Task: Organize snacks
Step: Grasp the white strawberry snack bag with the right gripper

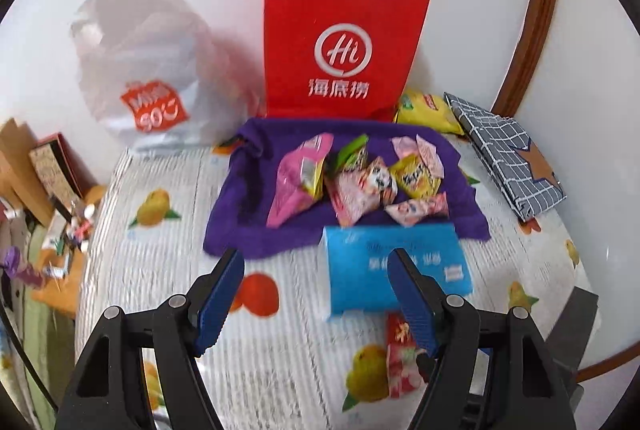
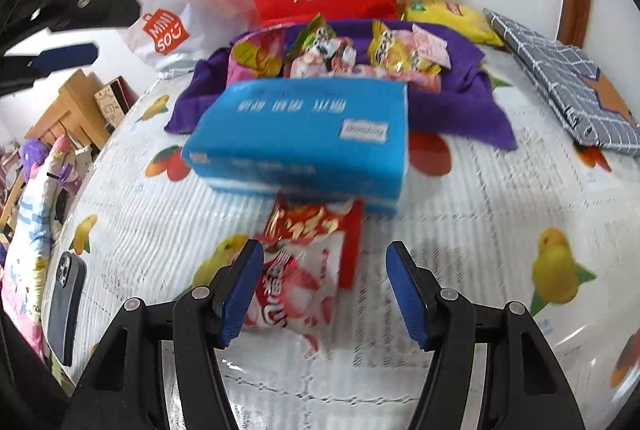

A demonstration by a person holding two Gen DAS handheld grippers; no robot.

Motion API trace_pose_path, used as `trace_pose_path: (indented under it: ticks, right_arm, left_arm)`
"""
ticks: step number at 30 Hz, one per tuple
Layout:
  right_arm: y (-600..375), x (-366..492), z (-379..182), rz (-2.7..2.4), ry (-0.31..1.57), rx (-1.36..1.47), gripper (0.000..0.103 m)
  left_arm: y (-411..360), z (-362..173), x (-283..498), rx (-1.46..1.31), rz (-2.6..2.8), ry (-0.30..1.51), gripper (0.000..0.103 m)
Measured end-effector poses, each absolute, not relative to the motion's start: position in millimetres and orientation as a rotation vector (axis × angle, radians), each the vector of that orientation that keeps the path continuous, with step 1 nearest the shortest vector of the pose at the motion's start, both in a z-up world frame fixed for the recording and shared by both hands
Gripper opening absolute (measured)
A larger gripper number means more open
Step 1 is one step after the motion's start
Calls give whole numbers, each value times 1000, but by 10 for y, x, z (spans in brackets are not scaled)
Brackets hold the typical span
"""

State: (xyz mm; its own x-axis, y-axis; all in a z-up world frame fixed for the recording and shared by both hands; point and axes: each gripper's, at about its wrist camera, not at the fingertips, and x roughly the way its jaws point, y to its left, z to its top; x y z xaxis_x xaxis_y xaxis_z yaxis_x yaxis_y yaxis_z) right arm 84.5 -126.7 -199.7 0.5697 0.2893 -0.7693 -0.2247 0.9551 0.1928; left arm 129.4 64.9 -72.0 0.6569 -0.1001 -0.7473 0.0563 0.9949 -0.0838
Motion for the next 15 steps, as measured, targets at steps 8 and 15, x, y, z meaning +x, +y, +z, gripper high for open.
trace_pose_path:
  ticks: [8, 15]
  right_arm:
    - [-977, 786, -2142, 304, 951, -3, 68]
    - [-784, 760, -2218, 242, 917, -97, 72]
  left_arm:
    - [869, -924, 1157, -117, -97, 874, 72]
    - [1028, -1095, 1082, -133, -94, 900, 72]
